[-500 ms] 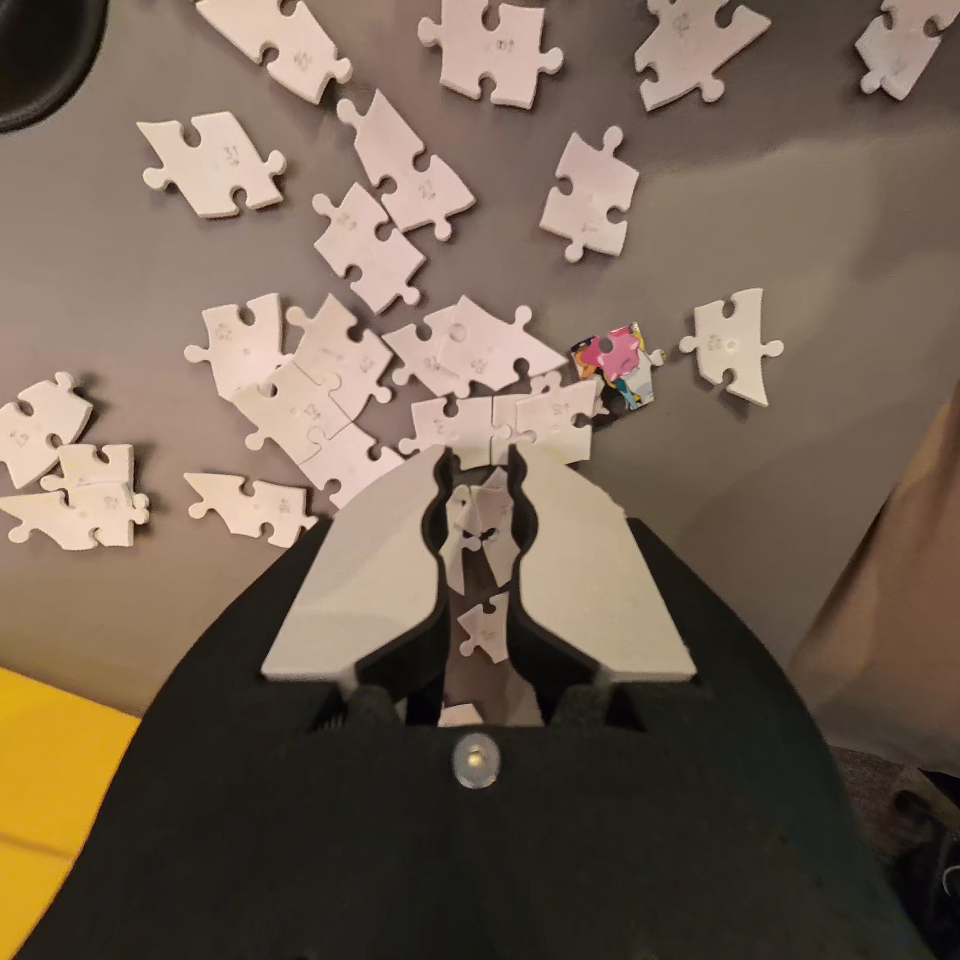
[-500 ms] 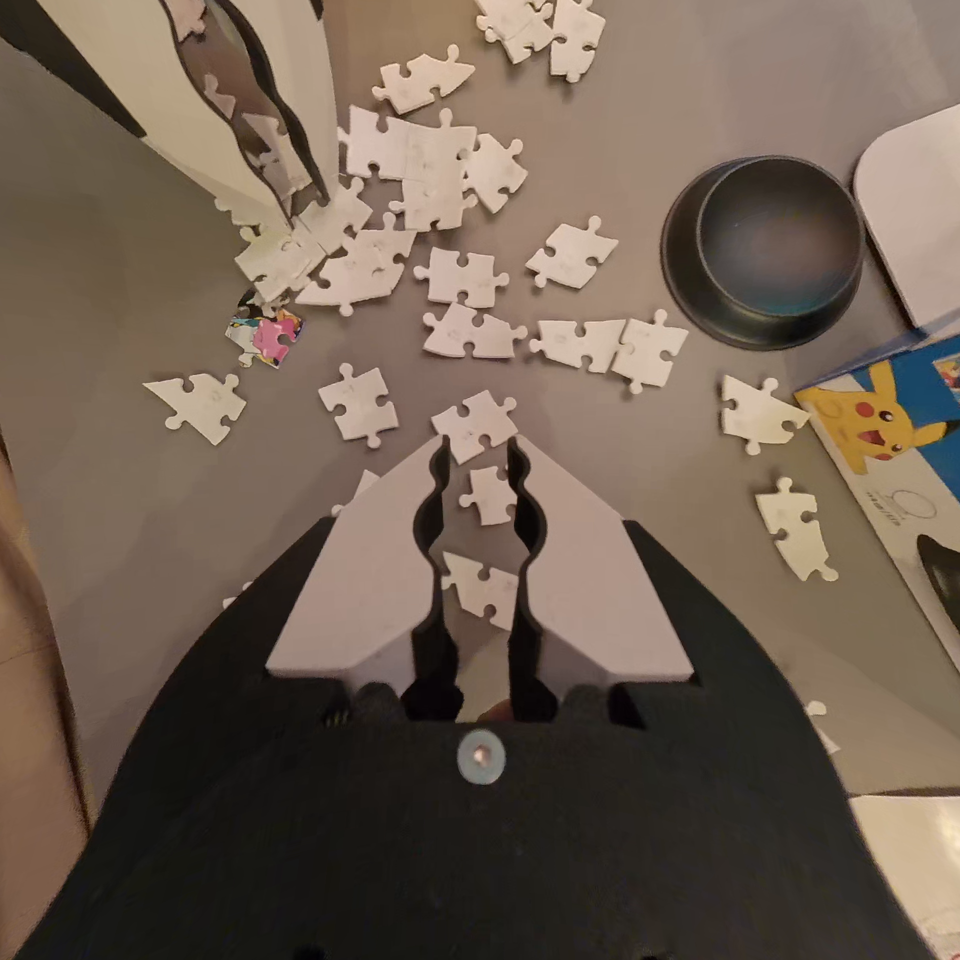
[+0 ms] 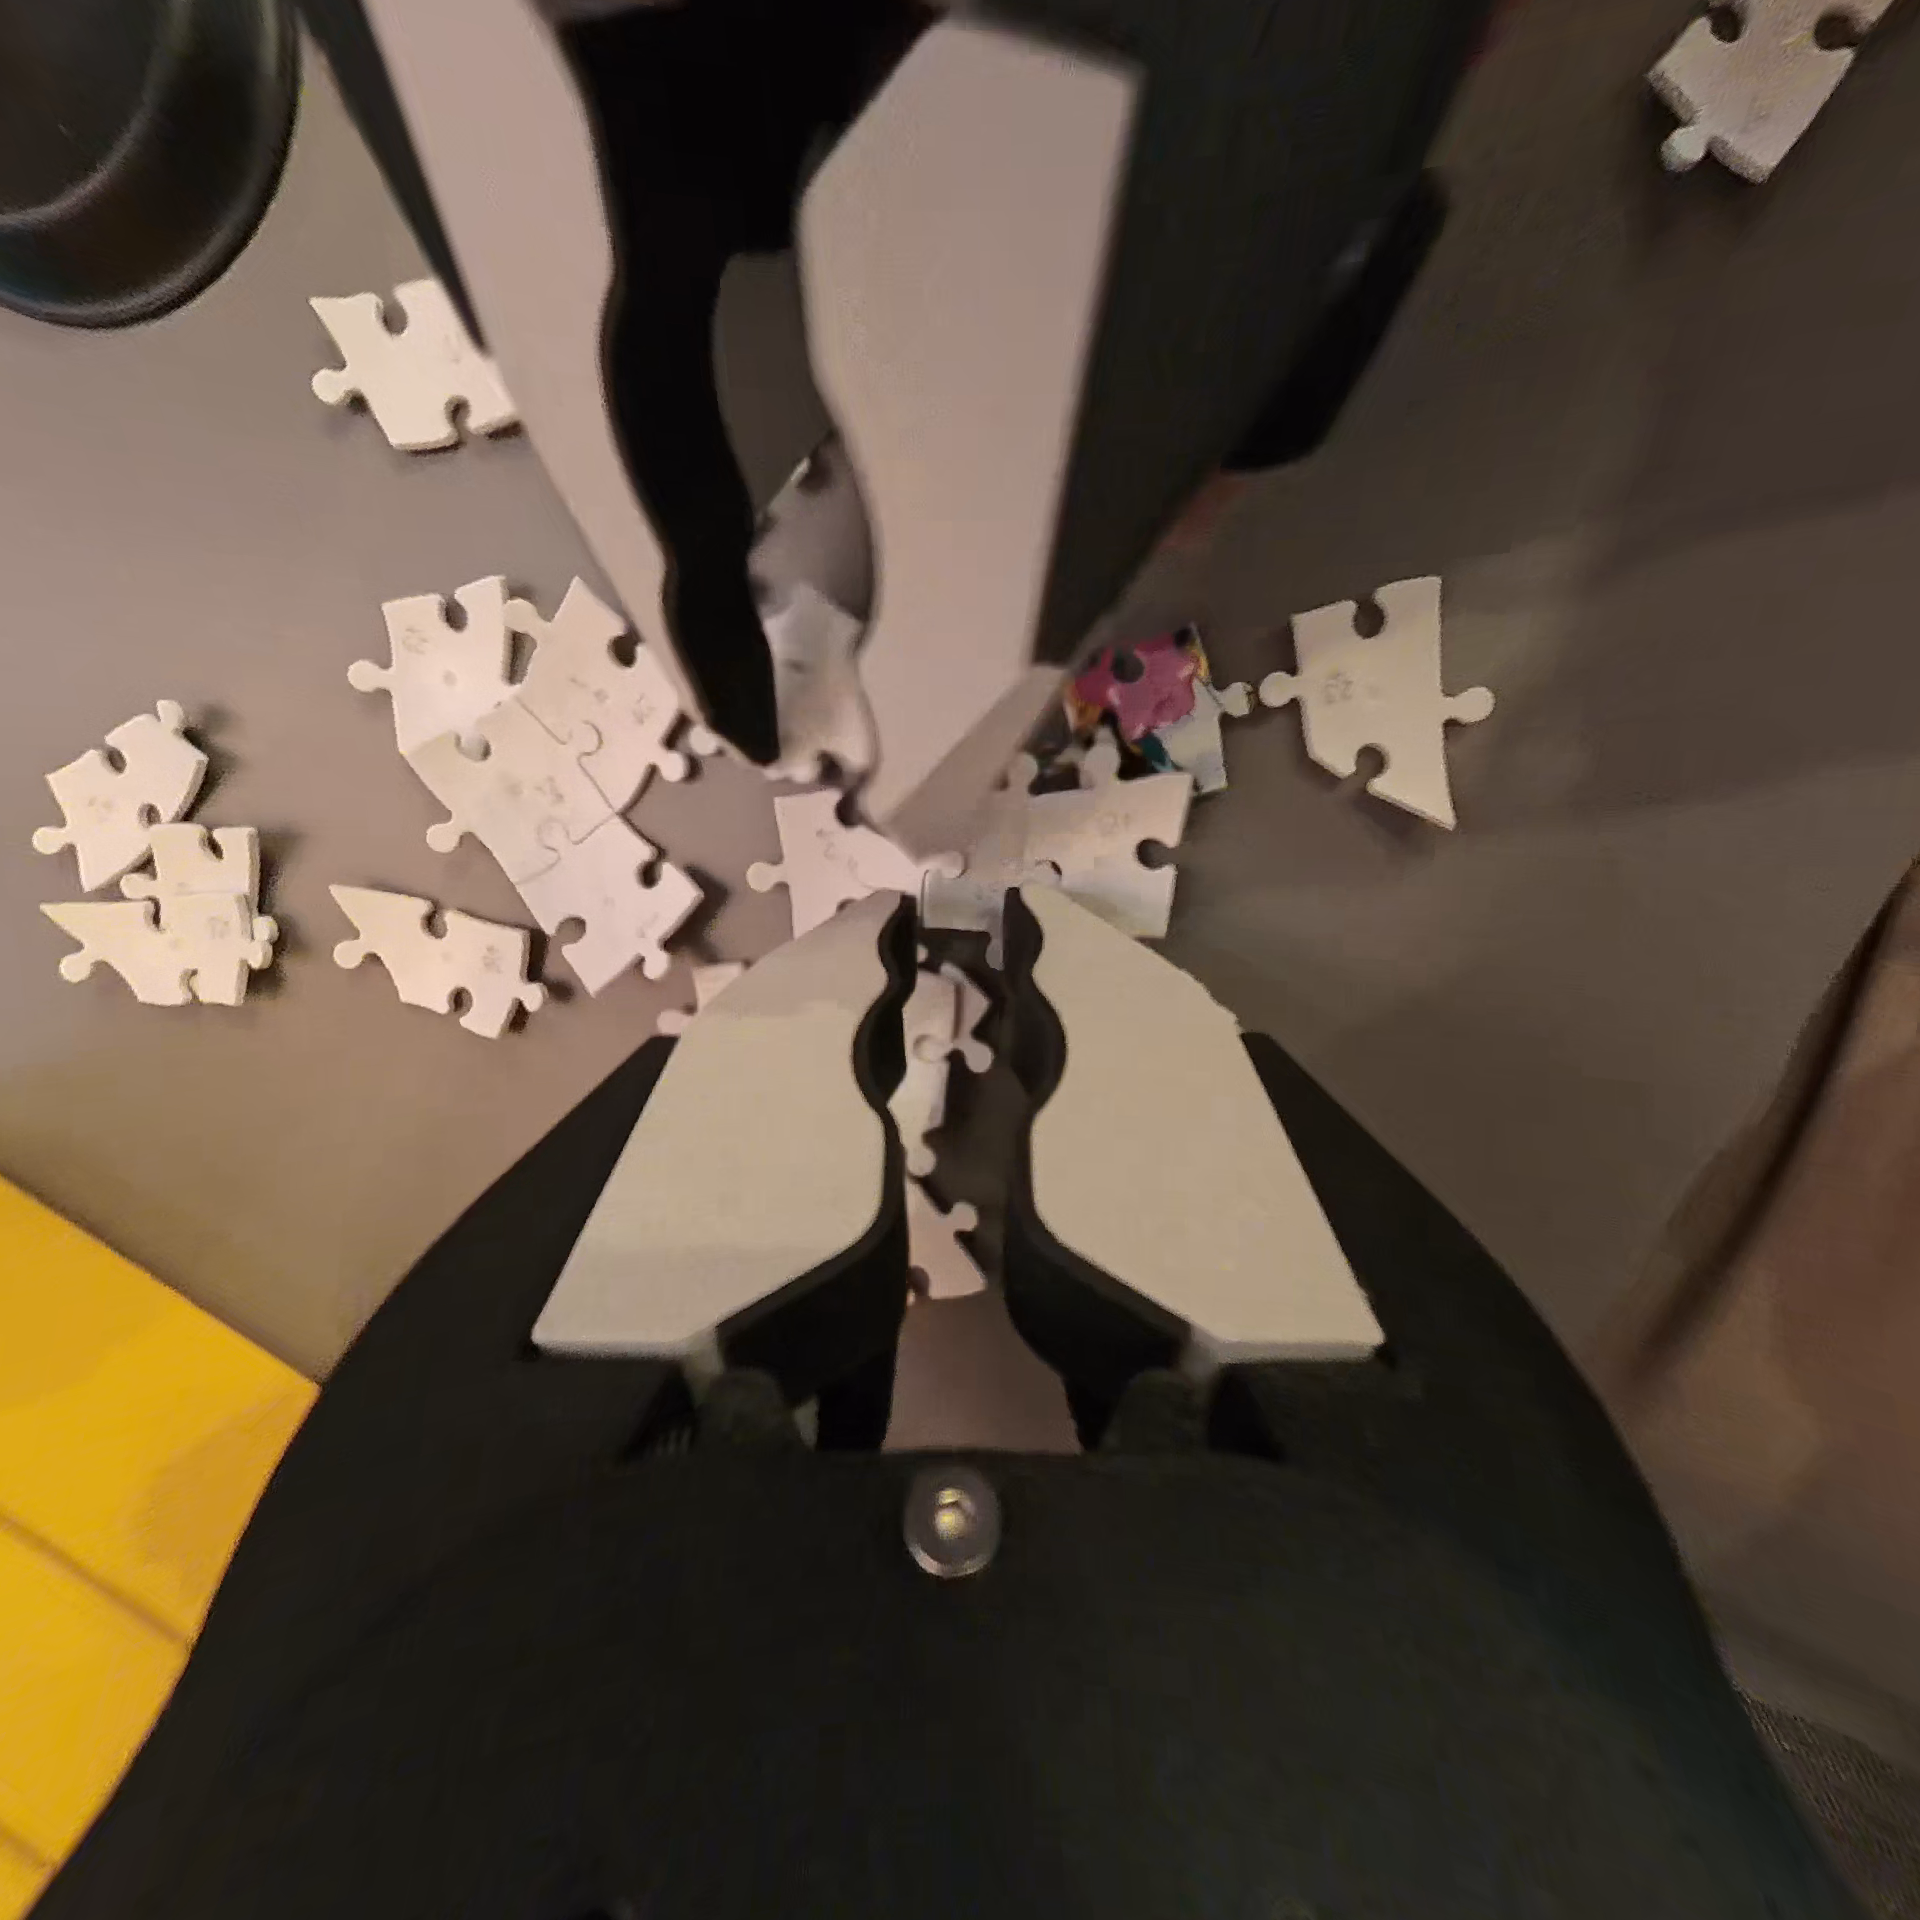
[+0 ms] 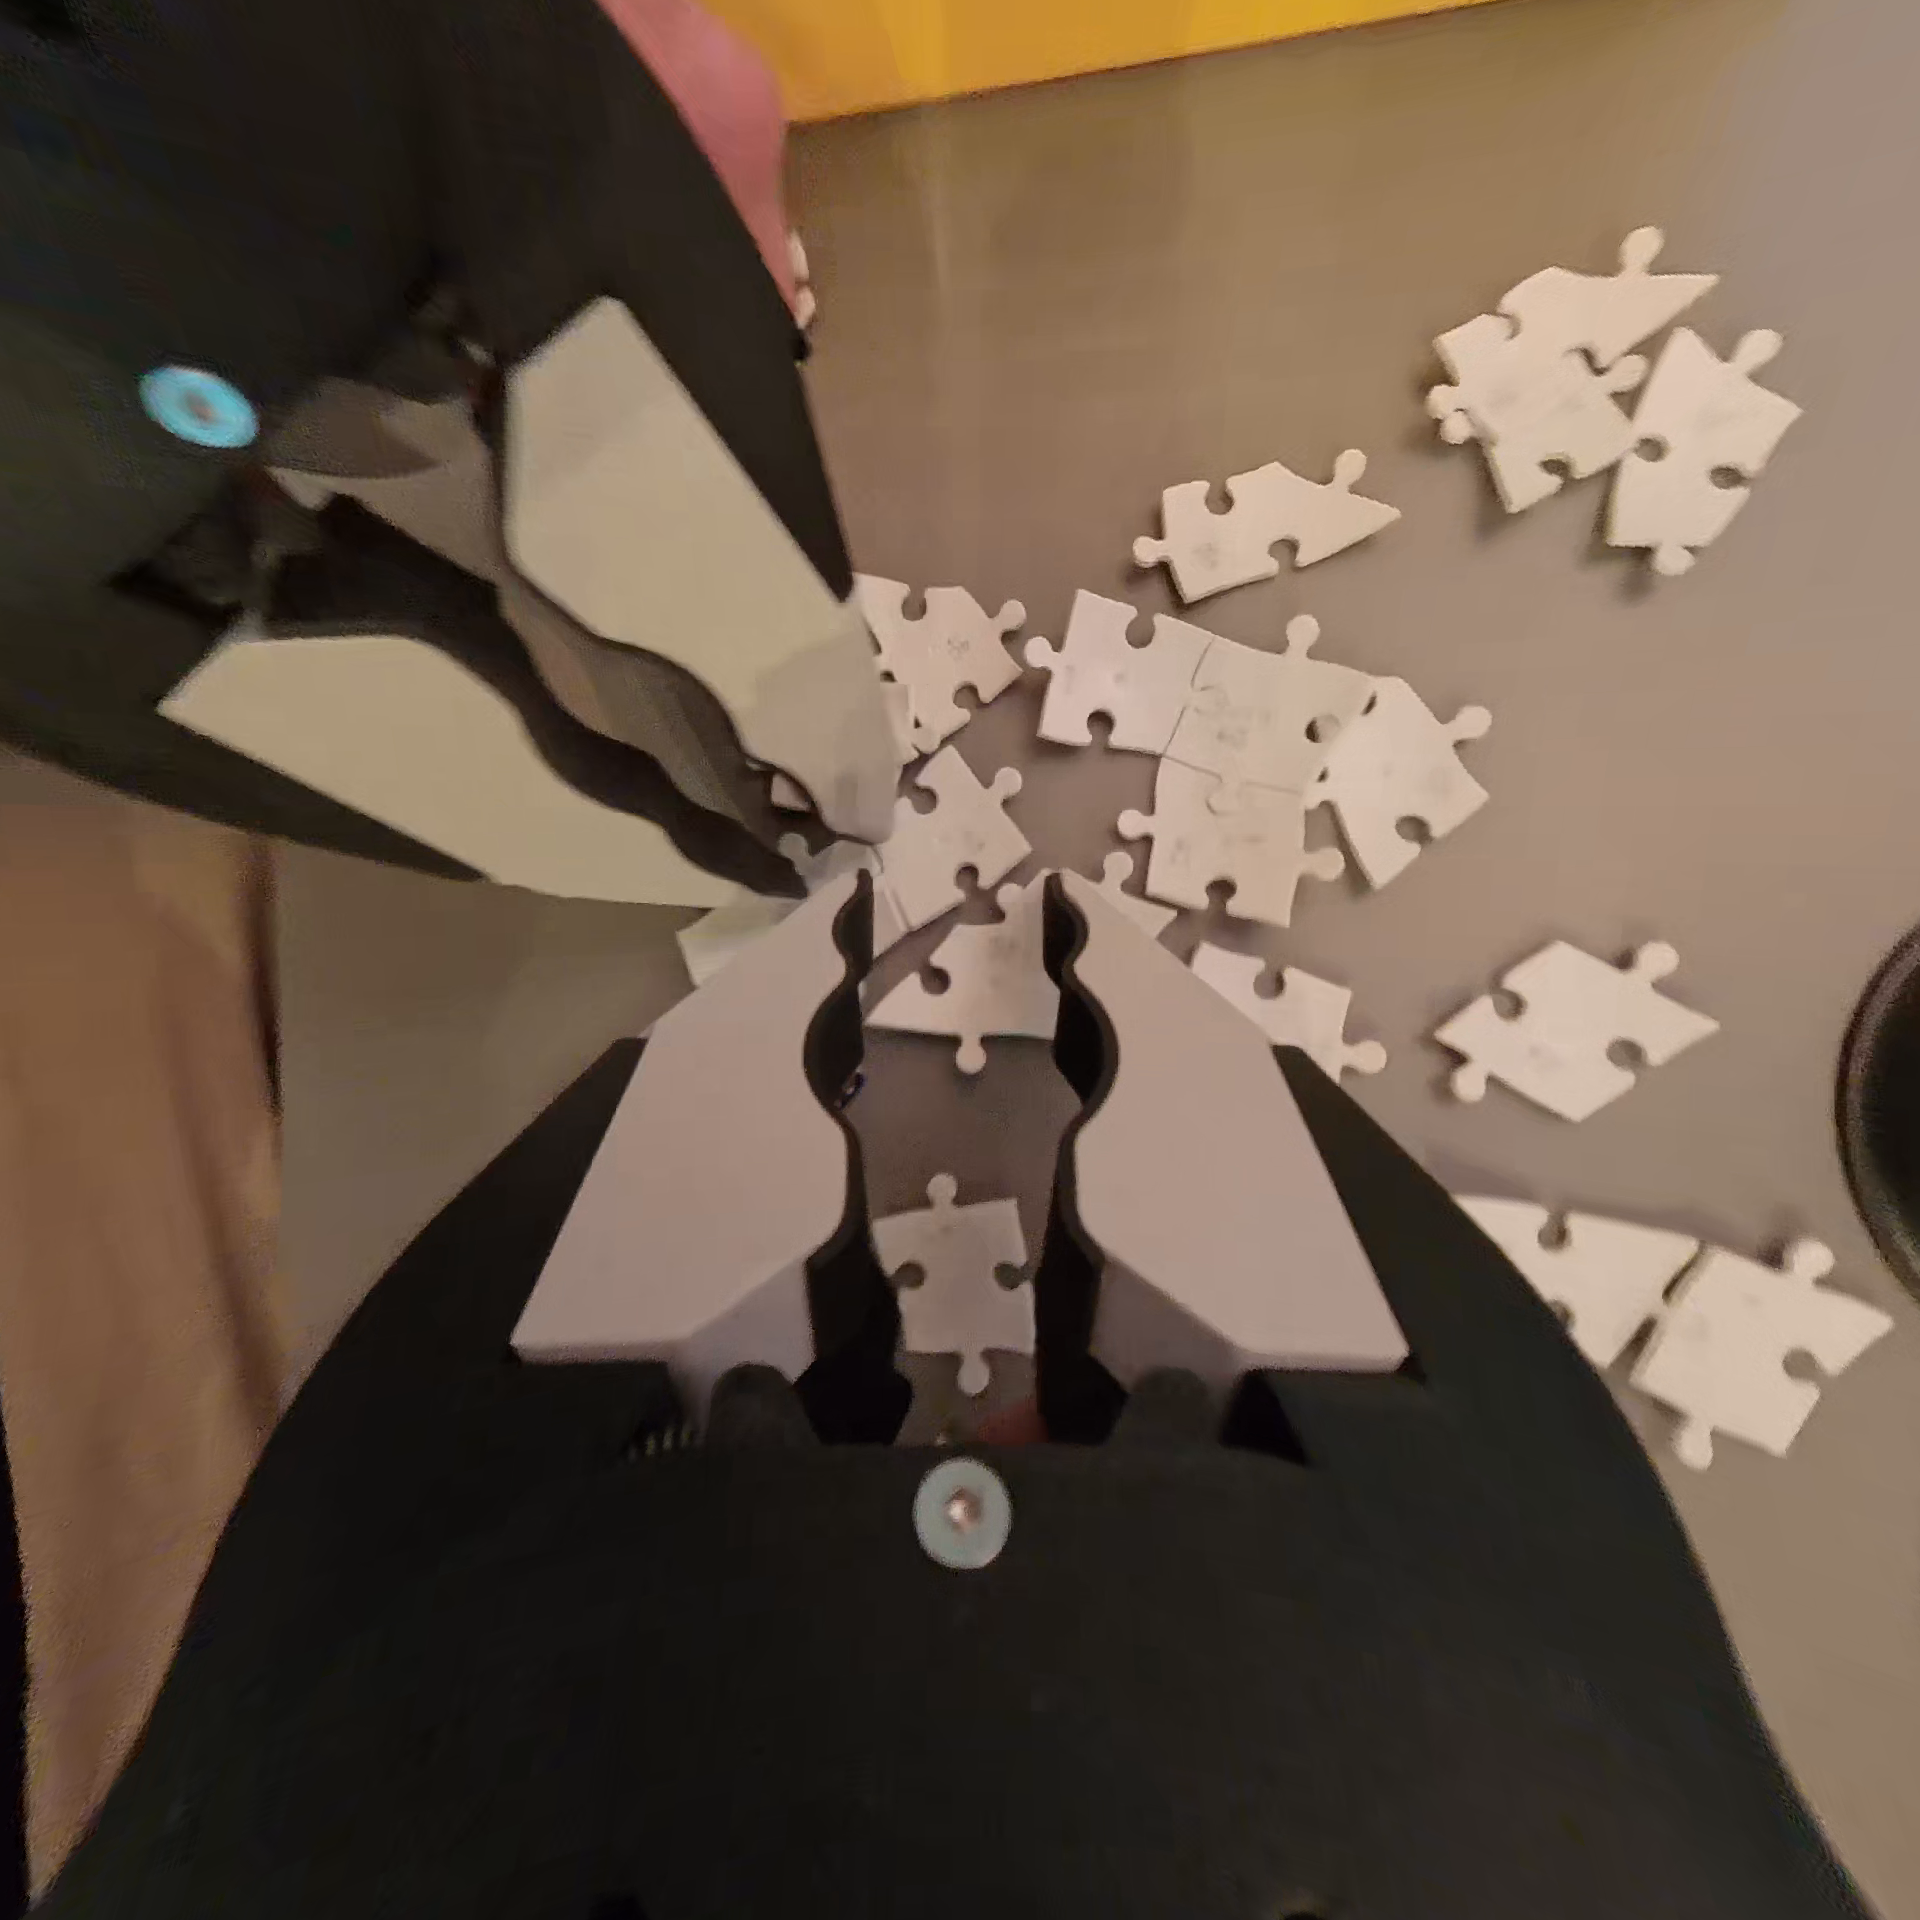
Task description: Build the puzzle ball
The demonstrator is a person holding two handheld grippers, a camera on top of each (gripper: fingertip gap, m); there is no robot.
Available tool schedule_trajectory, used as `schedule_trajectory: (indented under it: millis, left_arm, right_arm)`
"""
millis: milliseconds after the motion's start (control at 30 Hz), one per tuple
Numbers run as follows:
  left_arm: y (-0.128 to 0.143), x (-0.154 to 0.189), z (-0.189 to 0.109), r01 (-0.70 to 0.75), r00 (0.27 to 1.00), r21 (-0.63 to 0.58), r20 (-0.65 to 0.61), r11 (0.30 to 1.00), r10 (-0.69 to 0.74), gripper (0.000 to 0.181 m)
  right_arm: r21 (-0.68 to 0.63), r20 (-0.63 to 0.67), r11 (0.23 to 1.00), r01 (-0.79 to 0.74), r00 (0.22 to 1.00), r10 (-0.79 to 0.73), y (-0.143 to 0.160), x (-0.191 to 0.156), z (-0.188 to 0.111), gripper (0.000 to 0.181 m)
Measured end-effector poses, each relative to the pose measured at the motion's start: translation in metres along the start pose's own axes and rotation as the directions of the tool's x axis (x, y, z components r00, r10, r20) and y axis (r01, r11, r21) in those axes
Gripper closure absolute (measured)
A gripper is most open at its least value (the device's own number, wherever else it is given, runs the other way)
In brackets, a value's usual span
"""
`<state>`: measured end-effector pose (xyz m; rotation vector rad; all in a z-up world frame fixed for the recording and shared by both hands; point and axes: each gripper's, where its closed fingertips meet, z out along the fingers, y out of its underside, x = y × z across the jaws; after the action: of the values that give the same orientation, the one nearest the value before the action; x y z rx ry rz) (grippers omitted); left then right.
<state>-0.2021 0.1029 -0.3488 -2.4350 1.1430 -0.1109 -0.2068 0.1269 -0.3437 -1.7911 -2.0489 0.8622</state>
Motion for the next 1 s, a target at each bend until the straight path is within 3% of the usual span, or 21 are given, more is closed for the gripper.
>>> schedule_trajectory:
  millis: [33,233,400,667,767,867,1000]
  left_arm:
    - [0.002,0.001,-0.001,0.003,1.000,0.004,0.006,1.000,-0.003,0.166]
    - [0.004,0.008,-0.002,-0.013,0.999,0.024,0.039,1.000,0.012,0.180]
    - [0.004,0.009,-0.002,-0.006,0.997,0.062,0.077,0.998,0.001,0.181]
    - [0.005,0.017,-0.004,-0.021,0.992,0.125,0.130,0.992,0.005,0.181]
    - [0.005,0.019,-0.005,-0.044,0.988,0.131,0.155,0.990,0.024,0.181]
    - [0.004,0.022,-0.005,-0.056,0.989,0.142,0.146,0.988,0.035,0.181]
    - [0.003,0.025,-0.005,-0.079,0.987,0.140,0.150,0.987,0.058,0.181]
  right_arm:
    - [-0.014,0.002,1.000,0.016,1.000,-0.016,0.000,0.002,0.004,0.154]
    - [-0.046,0.083,0.999,0.010,0.997,-0.006,-0.008,0.000,0.010,0.155]
    - [-0.062,0.116,0.998,-0.019,0.993,0.026,-0.008,-0.002,0.011,0.163]
    - [-0.013,0.230,0.979,-0.202,0.953,0.199,-0.010,-0.004,0.007,0.179]
    - [-0.024,0.253,0.972,-0.233,0.939,0.231,-0.004,-0.006,0.007,0.176]
    - [0.011,0.266,0.977,-0.211,0.943,0.201,-0.009,-0.015,0.012,0.162]
    - [-0.020,0.239,0.971,-0.238,0.942,0.236,-0.005,-0.011,0.013,0.179]
